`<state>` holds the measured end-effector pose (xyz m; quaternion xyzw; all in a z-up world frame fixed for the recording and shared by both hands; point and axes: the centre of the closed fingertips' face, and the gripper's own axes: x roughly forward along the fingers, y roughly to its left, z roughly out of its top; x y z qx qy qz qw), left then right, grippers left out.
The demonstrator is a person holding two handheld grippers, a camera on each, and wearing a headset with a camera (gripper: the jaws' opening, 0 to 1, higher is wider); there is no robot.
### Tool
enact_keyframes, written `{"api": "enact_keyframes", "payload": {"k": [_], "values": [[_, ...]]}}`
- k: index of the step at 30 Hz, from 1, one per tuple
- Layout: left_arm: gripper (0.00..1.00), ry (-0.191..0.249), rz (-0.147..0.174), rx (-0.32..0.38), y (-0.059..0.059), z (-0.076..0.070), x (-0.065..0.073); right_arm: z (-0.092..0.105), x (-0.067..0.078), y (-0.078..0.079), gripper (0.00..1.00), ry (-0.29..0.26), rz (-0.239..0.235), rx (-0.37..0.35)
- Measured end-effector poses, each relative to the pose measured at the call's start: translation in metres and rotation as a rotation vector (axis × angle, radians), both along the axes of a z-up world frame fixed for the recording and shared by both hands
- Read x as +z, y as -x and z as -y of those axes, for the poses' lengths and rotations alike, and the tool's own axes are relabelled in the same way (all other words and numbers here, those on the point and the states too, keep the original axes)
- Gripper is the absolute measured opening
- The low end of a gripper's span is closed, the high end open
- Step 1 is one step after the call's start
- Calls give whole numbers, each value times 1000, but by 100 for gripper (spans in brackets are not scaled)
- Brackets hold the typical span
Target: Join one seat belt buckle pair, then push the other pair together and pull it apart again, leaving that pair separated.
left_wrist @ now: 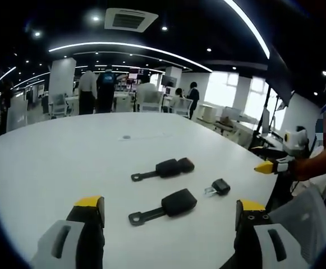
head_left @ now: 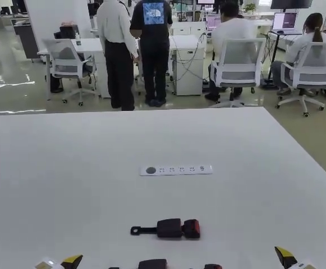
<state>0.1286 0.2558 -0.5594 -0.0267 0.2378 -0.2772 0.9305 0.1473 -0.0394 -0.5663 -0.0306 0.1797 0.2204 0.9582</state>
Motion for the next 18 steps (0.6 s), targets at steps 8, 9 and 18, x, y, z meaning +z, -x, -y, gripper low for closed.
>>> {"api": "enact_keyframes", "payload": {"k": [8,9,18], "values": [[100,3,-1,-7,-1,2,-3,-1,1,1,99,-2,-4,-4],[99,-1,-4,-10,-1,2,-3,-2,1,1,99,-3,-5,-2],[99,-3,-18,-10,1,0,-5,-10,1,-2,99,-9,-3,9]]}}
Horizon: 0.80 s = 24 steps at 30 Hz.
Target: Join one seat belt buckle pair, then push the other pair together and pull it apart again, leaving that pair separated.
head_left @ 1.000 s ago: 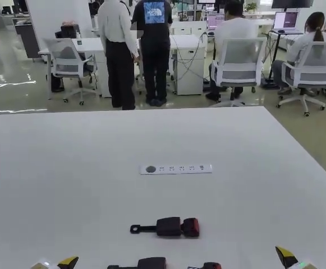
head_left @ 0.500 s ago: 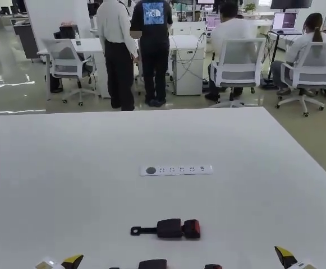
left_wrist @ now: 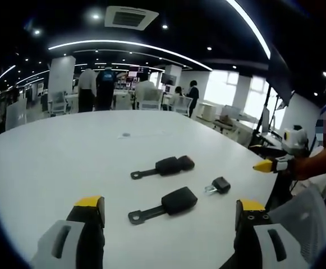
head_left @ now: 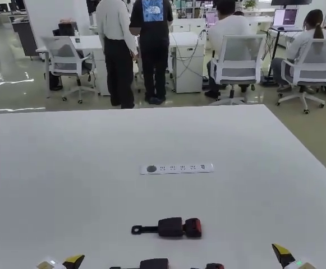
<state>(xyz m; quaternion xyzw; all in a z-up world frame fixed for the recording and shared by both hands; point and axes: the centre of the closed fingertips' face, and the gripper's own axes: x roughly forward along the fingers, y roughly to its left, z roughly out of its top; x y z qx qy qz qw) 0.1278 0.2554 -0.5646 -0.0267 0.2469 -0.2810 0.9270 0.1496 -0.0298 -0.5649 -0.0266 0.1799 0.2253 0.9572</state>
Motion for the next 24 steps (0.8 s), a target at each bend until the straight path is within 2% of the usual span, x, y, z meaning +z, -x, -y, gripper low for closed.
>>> {"api": "enact_keyframes", "payload": {"k": [2,12,17,19,24], "values": [[99,5,1,-1,-1,1,0,0,0,-1,99,-20,-3,-1],[100,14,8,-8,-7,1,0,4,-1,-3,99,1,2,-12],[100,17,13,-14,-10,5,6,-1,2,-7,99,-22,1,-2],[100,17,10,-15,-10,5,6,0,1,-6,99,-3,1,1],[99,10,25,-32,-9,7,6,0,0,-7,99,-8,-2,-3]]}}
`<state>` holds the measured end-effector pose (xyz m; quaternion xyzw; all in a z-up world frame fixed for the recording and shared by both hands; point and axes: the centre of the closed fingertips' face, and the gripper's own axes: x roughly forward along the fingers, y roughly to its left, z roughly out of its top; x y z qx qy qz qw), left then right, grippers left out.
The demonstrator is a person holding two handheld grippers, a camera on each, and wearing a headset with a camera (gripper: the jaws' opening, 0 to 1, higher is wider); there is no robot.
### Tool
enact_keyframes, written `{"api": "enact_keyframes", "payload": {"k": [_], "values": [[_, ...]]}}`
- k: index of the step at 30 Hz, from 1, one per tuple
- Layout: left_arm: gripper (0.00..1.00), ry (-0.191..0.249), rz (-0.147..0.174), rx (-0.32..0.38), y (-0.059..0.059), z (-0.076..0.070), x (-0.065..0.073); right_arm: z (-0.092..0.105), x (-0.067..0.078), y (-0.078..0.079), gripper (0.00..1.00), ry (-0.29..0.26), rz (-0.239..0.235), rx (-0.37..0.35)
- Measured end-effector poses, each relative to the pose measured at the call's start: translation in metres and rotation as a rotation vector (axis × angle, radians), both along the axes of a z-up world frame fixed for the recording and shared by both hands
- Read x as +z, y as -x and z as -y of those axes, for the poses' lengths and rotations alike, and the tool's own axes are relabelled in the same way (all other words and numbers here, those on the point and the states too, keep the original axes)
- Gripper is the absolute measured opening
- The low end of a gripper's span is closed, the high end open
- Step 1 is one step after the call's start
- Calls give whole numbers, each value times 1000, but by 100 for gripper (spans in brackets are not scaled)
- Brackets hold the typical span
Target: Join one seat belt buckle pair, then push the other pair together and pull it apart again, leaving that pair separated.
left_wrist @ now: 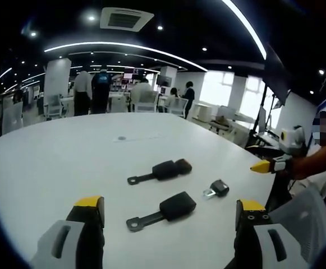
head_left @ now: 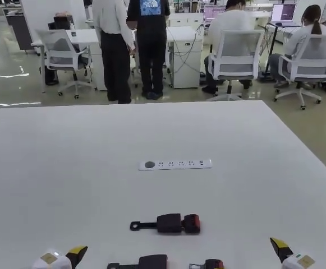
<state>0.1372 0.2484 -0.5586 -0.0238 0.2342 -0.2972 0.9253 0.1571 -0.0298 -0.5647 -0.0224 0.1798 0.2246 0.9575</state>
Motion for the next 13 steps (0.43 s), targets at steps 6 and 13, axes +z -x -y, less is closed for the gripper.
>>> {"api": "enact_keyframes", "payload": {"k": [6,13], "values": [[99,0,-3,4,2,-6,-2,-1,0,3,99,6,-4,2],[99,7,-7,16,2,-9,-2,-2,-2,6,99,6,-9,2]]}}
